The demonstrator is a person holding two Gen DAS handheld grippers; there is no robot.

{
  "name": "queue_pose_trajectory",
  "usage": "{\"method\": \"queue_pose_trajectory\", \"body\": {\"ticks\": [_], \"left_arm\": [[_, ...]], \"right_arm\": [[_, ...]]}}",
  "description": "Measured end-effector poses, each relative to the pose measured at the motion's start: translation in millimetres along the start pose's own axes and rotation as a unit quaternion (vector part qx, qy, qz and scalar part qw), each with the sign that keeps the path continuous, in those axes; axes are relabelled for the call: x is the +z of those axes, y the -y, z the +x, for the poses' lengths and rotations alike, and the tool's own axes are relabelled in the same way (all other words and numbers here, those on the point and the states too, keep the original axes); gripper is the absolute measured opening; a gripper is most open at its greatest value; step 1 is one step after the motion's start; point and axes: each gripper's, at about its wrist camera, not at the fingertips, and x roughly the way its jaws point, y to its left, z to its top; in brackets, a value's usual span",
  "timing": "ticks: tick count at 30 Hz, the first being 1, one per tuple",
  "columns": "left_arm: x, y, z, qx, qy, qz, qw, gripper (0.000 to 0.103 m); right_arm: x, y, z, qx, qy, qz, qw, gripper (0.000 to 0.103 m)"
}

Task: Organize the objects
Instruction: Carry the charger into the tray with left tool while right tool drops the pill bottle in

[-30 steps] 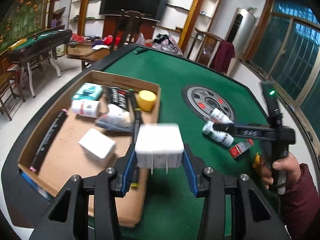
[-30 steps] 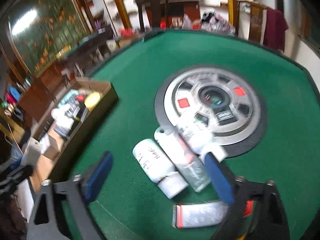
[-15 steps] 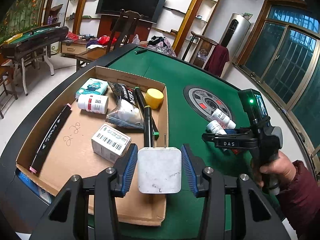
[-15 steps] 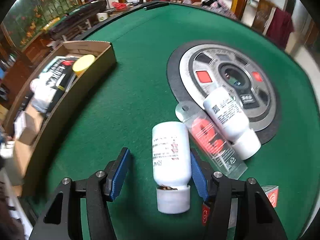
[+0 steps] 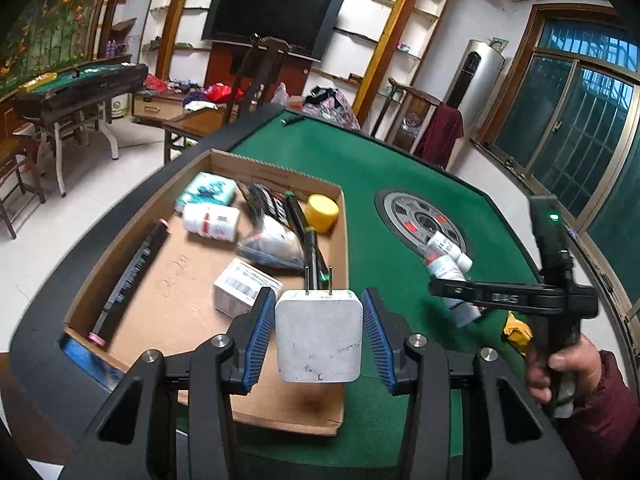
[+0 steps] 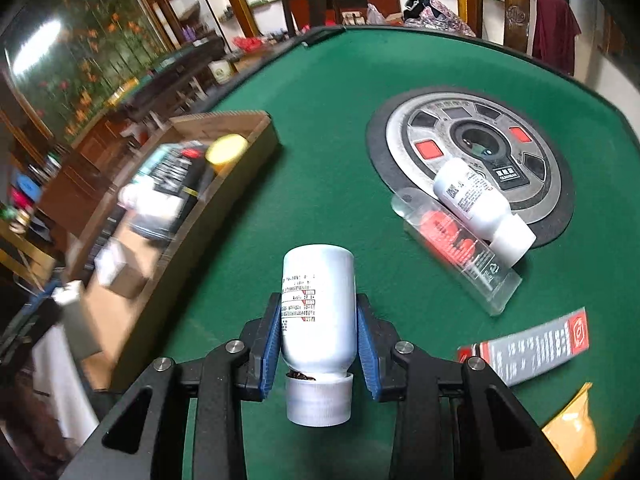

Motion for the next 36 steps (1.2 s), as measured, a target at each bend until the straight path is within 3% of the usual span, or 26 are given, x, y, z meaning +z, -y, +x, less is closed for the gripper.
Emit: {"method": "queue_pose_trajectory", "body": {"ticks": [10,21,27,36], "left_arm": [[15.7,-38.1,-32.4,0.080,0.029,0.003,0.9964,0.044],[14.0,-67.8,-34.5,0.124,0.019,0.009,0.9920,0.044],[13.2,-82.3,-26.7,0.125,0.006,0.000,0.9921,0.044],[13.1,-91.4,-23.5,0.122,-0.002,-0.002,0.9925,0.044]], "right_arm": [[10.4,-63.2,-21.1,0.113,0.012,-0.012,0.993,0.038],[14.7,-130.5,3.6,0.151,-0.009,-0.044,0.988,0.038],[3.0,-155.6,26.1,0.173,-0.044,-0.062,0.982,0.038],[-10.1,-192.3,60.9,0.170,-0.079,-0.100,0.977,0.038]]}}
